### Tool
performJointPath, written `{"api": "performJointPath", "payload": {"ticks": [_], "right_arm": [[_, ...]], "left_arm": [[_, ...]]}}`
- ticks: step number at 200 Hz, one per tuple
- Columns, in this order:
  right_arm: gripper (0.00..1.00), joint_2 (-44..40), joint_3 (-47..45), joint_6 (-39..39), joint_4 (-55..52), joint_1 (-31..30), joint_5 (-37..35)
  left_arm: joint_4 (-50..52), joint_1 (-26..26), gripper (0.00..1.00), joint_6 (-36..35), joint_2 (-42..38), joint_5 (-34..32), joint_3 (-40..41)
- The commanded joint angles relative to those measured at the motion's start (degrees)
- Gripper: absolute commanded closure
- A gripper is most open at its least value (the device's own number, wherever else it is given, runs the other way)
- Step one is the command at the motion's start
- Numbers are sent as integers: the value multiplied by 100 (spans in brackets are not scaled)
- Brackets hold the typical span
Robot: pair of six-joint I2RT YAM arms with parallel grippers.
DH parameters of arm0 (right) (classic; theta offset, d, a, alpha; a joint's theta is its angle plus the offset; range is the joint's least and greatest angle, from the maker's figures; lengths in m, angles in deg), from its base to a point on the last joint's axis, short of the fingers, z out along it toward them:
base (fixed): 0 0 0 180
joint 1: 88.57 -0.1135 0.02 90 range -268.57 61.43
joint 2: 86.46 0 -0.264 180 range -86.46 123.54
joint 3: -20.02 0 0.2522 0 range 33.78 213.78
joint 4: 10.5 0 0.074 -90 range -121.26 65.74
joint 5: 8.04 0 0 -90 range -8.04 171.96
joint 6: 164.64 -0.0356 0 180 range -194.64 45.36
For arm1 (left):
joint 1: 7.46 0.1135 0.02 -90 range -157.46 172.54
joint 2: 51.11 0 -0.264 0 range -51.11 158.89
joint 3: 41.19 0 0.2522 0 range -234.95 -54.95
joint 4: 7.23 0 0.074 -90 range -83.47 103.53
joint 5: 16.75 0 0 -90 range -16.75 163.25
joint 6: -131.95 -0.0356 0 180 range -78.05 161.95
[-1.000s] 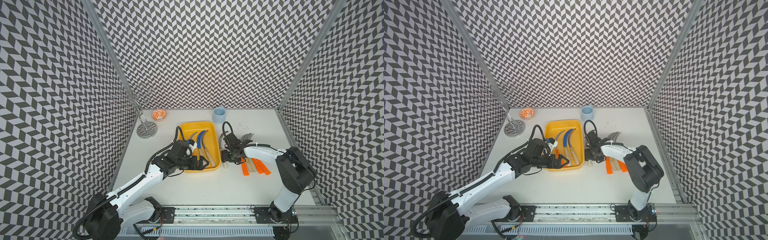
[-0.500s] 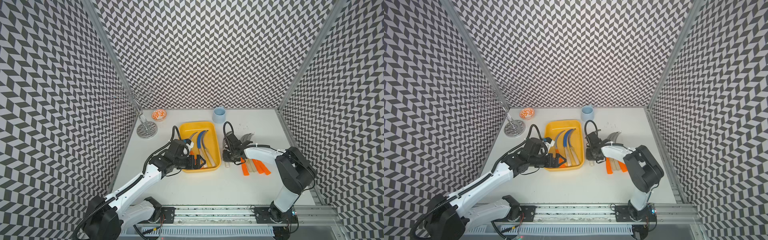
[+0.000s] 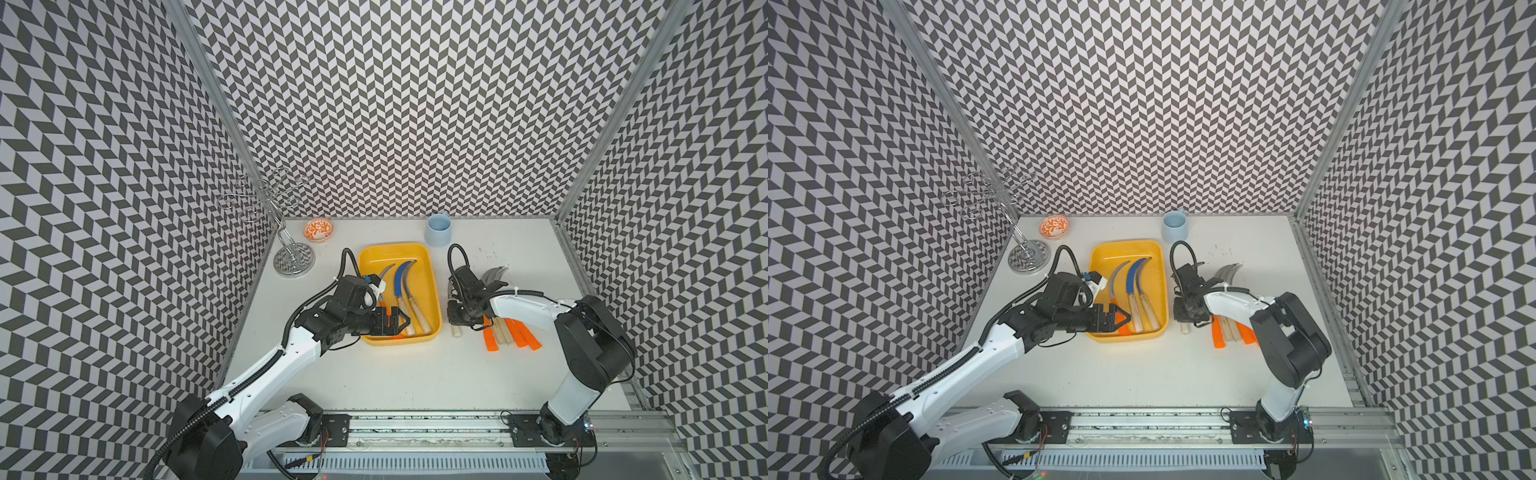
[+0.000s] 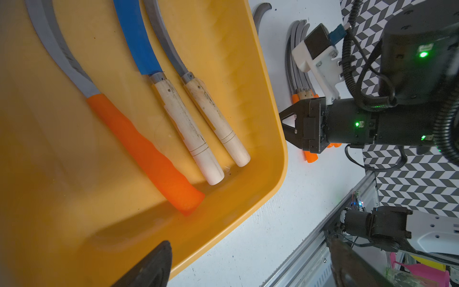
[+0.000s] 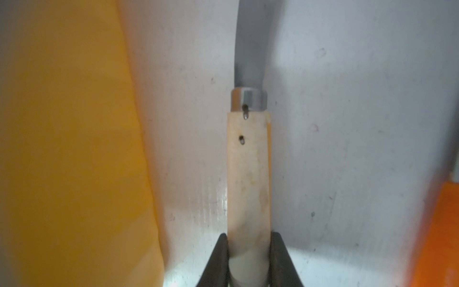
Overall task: Put small sickles into storage boxes
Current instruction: Pick up the sickle at the center of the board.
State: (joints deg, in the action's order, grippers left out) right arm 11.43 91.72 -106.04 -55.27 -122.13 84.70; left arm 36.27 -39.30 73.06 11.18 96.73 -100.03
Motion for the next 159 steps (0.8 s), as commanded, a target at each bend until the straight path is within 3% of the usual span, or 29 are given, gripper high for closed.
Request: {"api": "performJointPath", "payload": {"ticks": [1,80,159], "right_arm": [[96,-358,202,-39,-212,42,-113],[96,-994,534,288,-680,174,58],[96,-1248,1003,727,-924,174,687]], "left_arm": [[79,54,0,-52,-143,42,-207],[164,247,0,-97,-194,23,-418],[217,593,0,-119,-266,34,-626]]}}
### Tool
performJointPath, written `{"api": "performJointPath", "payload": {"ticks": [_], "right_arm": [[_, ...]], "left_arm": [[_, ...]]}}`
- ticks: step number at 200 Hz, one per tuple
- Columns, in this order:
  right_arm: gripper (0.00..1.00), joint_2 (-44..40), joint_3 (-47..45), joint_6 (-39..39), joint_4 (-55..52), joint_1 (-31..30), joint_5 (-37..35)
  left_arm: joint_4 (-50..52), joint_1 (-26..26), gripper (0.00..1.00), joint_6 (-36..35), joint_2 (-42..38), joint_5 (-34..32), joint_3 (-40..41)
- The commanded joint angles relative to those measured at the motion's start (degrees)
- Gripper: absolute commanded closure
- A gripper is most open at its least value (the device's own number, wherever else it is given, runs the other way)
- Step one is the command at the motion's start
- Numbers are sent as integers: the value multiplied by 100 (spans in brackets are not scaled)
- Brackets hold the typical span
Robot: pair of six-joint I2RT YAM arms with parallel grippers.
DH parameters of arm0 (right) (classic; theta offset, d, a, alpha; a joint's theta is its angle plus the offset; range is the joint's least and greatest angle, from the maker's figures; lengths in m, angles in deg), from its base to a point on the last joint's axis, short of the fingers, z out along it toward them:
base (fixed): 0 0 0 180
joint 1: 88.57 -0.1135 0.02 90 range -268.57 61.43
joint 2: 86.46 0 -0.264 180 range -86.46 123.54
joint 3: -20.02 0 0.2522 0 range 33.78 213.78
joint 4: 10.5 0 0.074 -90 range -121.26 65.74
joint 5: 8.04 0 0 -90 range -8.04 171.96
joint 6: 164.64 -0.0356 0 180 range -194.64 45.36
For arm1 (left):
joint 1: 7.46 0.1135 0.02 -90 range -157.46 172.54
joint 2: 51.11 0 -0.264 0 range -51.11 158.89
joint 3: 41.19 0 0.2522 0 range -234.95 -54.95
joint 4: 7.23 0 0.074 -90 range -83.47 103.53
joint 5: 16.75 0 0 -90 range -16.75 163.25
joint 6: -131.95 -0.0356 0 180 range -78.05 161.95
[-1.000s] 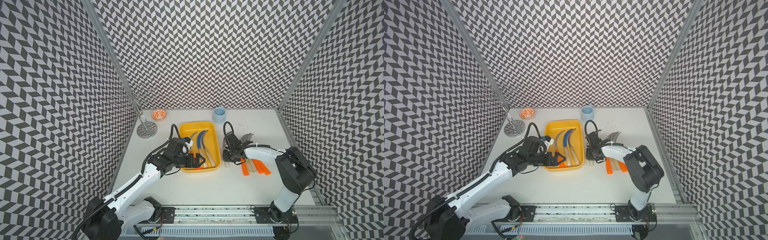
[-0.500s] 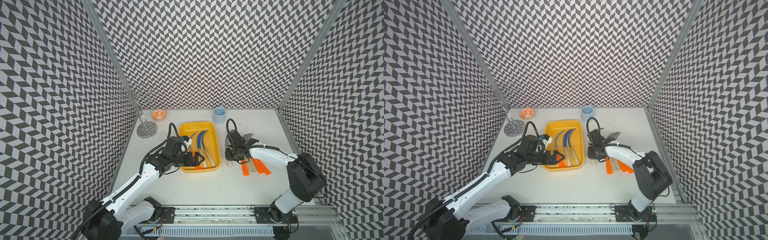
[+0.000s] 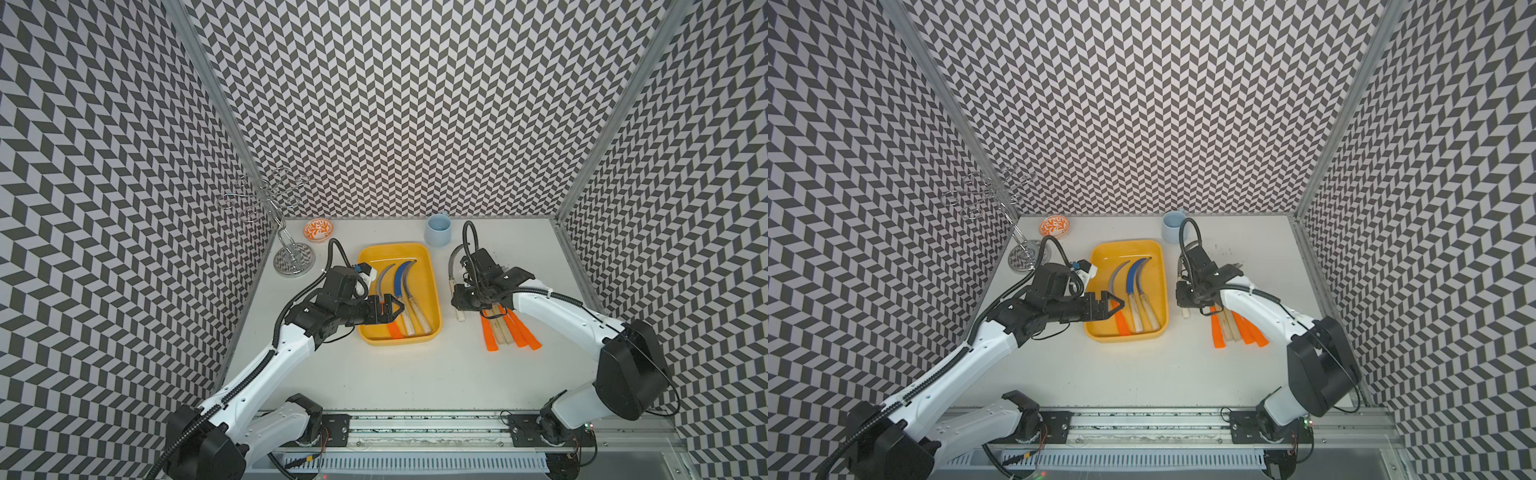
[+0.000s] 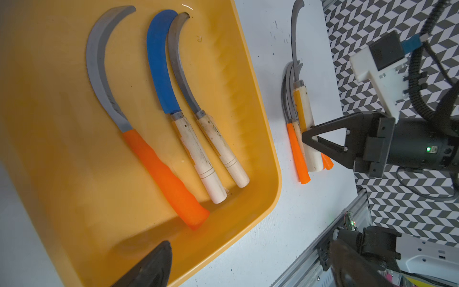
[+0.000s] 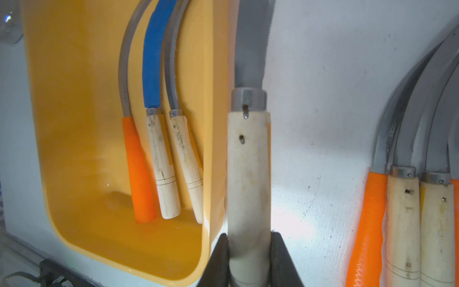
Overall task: Put small sickles into storage boxes
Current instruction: Pick up the sickle at the center of the board, then place the sickle in the storage box.
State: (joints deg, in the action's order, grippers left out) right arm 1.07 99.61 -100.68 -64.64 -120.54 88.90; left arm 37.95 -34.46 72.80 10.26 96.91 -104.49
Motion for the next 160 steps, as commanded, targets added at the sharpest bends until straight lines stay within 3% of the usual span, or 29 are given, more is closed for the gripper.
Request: {"api": "performJointPath", "payload": {"ticks": [1,58,160], "right_arm": [[96,-215,217,194,18,15,275],[96,-56,664,62,33,-385,565],[97,1080,1328,-313,416,-1379,663]], "left_arm": [[48,118,0,-95,-176,16,-179],[238,435,0,-176,-335,7,-205],[356,959,0,170,-1170,-31,493]]}}
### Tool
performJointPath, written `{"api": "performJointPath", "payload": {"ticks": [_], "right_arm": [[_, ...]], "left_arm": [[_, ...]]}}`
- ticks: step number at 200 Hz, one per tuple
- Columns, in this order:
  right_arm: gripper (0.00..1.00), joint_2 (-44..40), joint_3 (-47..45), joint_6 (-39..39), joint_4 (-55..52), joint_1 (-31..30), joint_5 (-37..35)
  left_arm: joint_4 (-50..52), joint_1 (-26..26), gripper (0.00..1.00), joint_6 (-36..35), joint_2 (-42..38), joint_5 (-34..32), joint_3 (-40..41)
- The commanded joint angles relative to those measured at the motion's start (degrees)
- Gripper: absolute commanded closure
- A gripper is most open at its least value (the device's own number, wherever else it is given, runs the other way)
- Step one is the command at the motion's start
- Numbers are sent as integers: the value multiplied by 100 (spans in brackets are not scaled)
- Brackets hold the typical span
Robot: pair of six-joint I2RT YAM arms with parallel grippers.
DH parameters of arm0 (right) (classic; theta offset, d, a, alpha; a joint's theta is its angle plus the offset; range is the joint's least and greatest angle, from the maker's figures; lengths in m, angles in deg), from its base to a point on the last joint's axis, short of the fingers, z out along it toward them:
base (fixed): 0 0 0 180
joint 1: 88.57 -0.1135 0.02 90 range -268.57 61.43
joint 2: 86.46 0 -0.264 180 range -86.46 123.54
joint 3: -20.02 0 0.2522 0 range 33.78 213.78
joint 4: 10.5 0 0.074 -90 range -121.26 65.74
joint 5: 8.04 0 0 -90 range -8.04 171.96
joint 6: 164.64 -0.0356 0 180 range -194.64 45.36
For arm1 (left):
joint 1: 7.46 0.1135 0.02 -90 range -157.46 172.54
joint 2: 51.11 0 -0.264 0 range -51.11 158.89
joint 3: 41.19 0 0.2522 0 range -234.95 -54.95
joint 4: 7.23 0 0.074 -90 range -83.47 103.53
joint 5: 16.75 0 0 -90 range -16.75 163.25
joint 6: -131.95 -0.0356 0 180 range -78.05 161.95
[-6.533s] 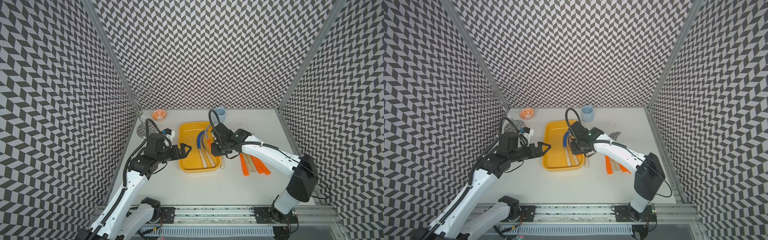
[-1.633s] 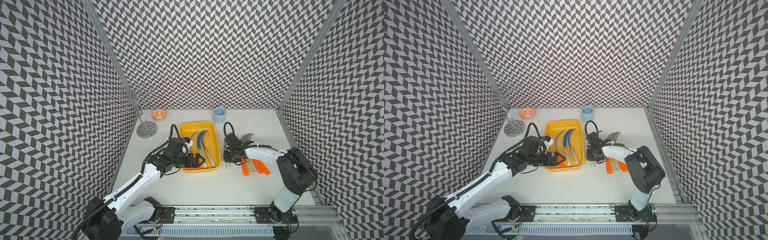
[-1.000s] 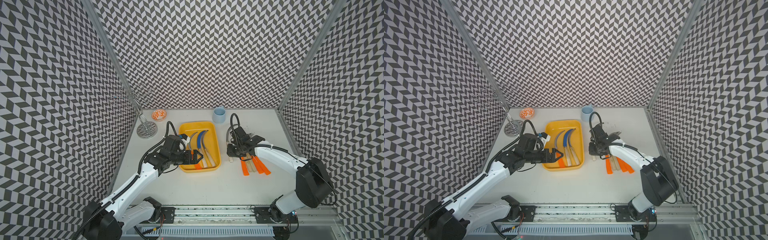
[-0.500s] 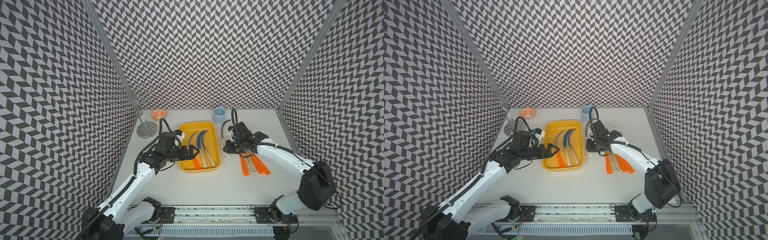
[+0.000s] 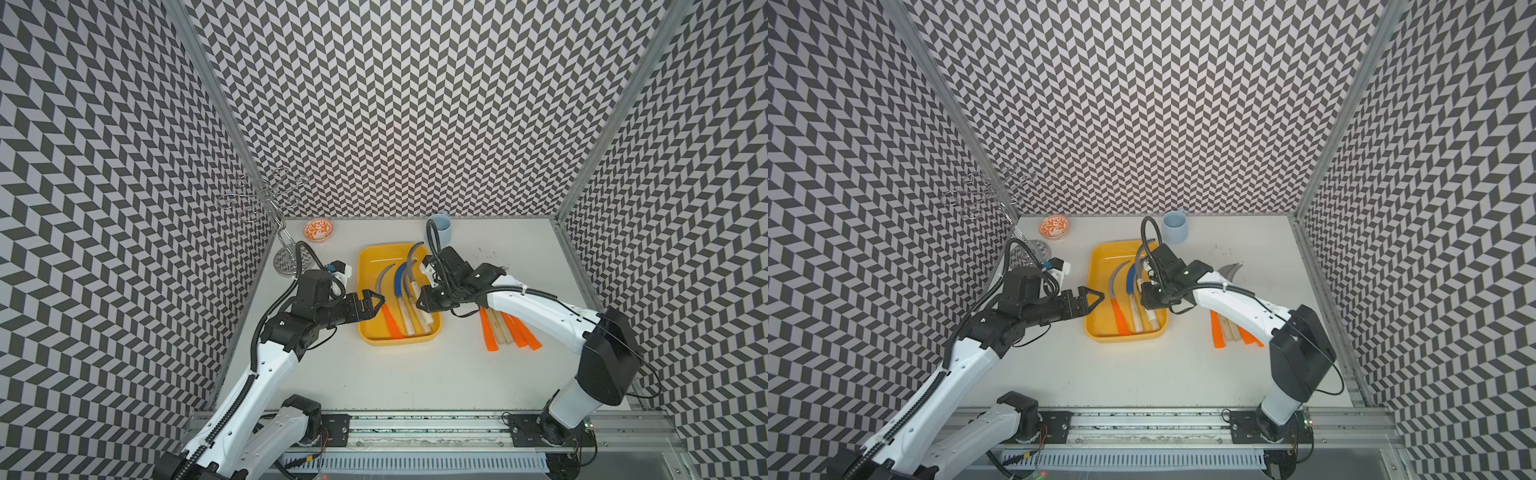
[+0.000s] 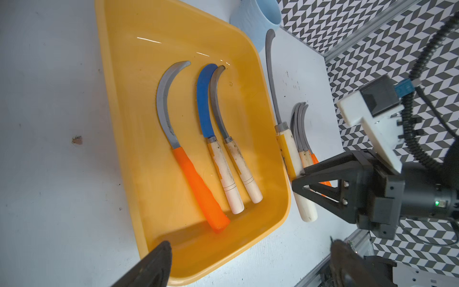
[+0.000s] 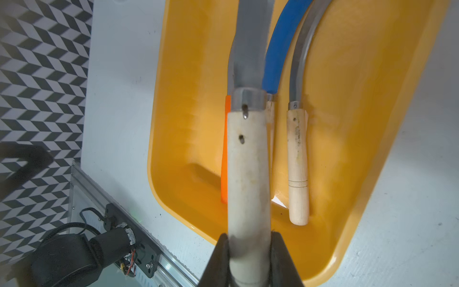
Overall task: Put small sickles into storage boxes
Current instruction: Place the sickle in the storage box.
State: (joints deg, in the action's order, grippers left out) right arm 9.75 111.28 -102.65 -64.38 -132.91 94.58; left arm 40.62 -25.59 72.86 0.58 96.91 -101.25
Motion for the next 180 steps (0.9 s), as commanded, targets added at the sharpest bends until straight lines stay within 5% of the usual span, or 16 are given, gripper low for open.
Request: {"api": "performJointPath", "payload": {"ticks": [1,180], "right_arm": [[97,226,152,-116,394,-148,93],[92,1980,803,-51,740,-442,71]], "left_arm": [[89,77,0,166,-206,-34,176],[397,198,0,323,-694,-9,532]]}}
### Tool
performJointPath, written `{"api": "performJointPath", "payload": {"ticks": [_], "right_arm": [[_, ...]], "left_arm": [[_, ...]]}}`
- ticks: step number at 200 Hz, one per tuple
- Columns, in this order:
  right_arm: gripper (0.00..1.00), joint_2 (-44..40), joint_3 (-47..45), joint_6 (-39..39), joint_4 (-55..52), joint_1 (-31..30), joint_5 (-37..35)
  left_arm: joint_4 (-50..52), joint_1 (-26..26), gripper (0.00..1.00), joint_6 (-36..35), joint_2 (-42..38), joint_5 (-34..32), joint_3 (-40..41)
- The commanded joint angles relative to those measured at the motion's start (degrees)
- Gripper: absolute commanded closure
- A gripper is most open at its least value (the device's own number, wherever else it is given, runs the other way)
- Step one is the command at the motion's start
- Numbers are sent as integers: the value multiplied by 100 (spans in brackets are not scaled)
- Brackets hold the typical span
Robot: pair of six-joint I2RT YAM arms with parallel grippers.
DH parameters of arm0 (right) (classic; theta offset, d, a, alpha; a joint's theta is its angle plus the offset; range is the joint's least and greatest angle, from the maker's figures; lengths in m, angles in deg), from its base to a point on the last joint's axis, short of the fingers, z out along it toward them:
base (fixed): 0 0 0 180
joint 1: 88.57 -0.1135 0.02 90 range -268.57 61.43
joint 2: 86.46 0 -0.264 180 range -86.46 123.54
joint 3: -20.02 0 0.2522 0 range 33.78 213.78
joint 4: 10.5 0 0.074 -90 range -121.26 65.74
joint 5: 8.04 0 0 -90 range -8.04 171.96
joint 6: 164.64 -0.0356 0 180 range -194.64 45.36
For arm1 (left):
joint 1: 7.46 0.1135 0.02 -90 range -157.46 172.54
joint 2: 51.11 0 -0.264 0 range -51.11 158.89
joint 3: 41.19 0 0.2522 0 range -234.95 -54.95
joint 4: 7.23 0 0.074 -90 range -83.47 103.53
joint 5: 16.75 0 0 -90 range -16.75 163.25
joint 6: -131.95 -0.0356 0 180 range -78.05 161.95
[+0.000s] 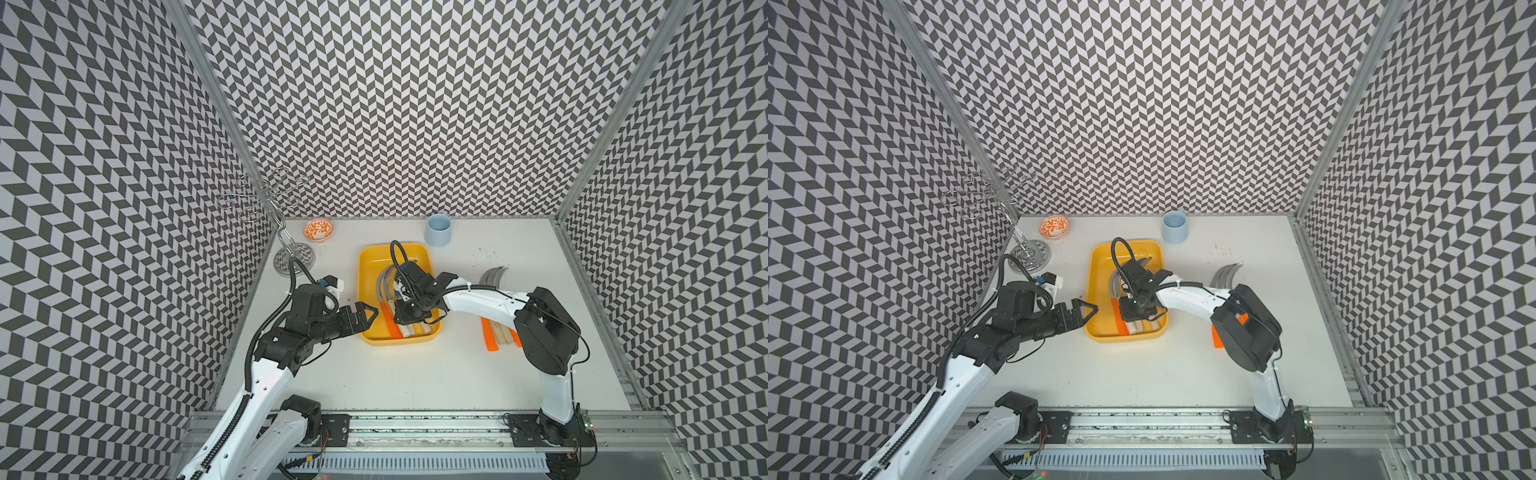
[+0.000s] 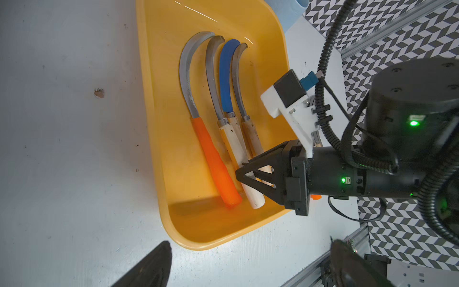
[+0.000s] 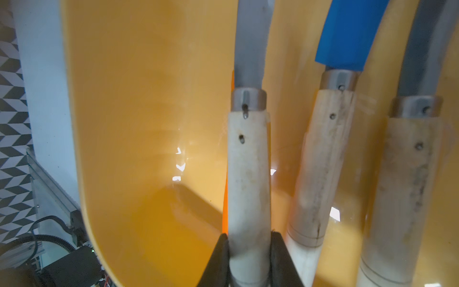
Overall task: Put small sickles into storage boxes
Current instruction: Place the sickle in the storage box.
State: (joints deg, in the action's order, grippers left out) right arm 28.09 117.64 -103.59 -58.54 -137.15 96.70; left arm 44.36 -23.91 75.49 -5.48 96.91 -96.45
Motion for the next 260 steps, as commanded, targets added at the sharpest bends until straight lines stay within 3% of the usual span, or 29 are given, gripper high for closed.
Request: {"api": "performJointPath", "payload": {"ticks": [1,117,161,260], "right_arm": [[91,156,171,45,153,-15,-149],[60,99,678,54,-288,-11,-428],[56,-303,620,-22,-456,-3,-607],[4,-1454,-57,-84,-690,234,-876]], "left_arm": [[23,29,0,59,-89,-10,53],[34,37,0,-102,93,57,-157],[-28,30,0,-132,209,178,-313],[-376,-284,0,257,231,456,-289]]}}
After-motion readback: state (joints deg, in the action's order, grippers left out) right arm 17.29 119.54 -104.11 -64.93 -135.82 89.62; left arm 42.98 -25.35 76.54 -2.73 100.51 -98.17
